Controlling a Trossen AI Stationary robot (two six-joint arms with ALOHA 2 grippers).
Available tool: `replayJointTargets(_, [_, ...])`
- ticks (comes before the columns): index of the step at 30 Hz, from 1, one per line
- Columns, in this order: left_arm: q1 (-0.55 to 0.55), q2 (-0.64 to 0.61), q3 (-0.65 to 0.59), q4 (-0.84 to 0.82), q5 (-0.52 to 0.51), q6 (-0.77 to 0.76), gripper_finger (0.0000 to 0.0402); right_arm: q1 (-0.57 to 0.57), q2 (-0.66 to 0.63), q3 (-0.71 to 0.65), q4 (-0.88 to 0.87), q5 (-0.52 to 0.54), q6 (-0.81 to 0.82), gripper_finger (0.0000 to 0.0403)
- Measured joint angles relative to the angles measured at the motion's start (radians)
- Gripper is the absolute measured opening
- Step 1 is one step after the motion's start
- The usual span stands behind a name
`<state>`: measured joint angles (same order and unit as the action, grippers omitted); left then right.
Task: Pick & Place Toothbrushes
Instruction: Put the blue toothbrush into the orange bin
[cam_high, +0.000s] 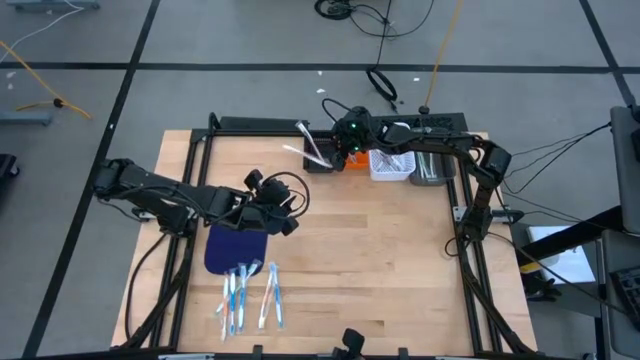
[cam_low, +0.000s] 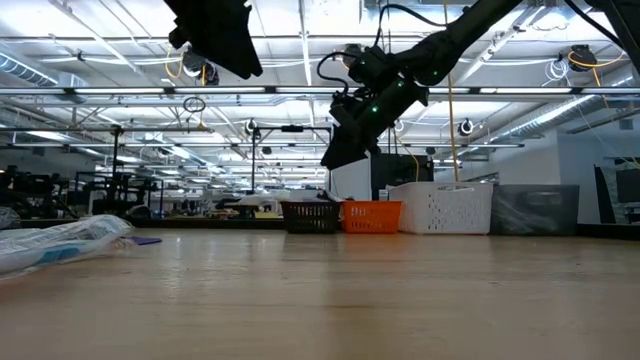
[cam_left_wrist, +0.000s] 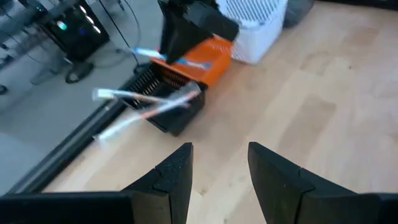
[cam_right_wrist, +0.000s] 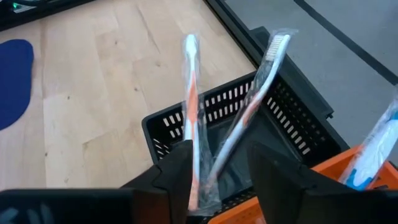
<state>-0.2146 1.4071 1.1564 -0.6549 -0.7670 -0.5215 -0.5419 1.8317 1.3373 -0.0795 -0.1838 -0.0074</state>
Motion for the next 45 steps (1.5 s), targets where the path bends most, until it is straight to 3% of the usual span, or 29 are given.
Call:
replayJointTargets(10, [-0.022, 0.0, 0.0, -0.164, 0.265, -0.182, 0.0157, 0.059, -0.01, -0.001, 0.004, -0.114, -0.008, 0.0144])
replayJointTargets(16, [-0.108, 0.0, -0.009, -0.286, 0.386, -0.422, 0.0157, 0.134, -0.01, -0.001, -0.011, -0.162, -0.012, 0.0144])
replayJointTargets(25, [-0.303, 0.0, -0.158, -0.261, 0.501, -0.934, 0.0157, 0.247, -0.01, -0.001, -0.059, -0.16, -0.035, 0.0144])
replayJointTargets(32, [-0.45, 0.0, -0.283, -0.134, 0.557, -1.298, 0.0157, 0.287, -0.01, -0.001, -0.083, -0.16, -0.043, 0.014])
replayJointTargets(39, [-0.522, 0.006, -0.336, -0.044, 0.599, -1.474, 0.0157, 0.289, -0.01, -0.023, -0.08, -0.159, -0.04, 0.0139])
replayJointTargets(45, [-0.534, 0.056, -0.337, -0.036, 0.645, -1.516, 0.0157, 0.289, -0.01, -0.055, -0.061, -0.159, -0.039, 0.0136])
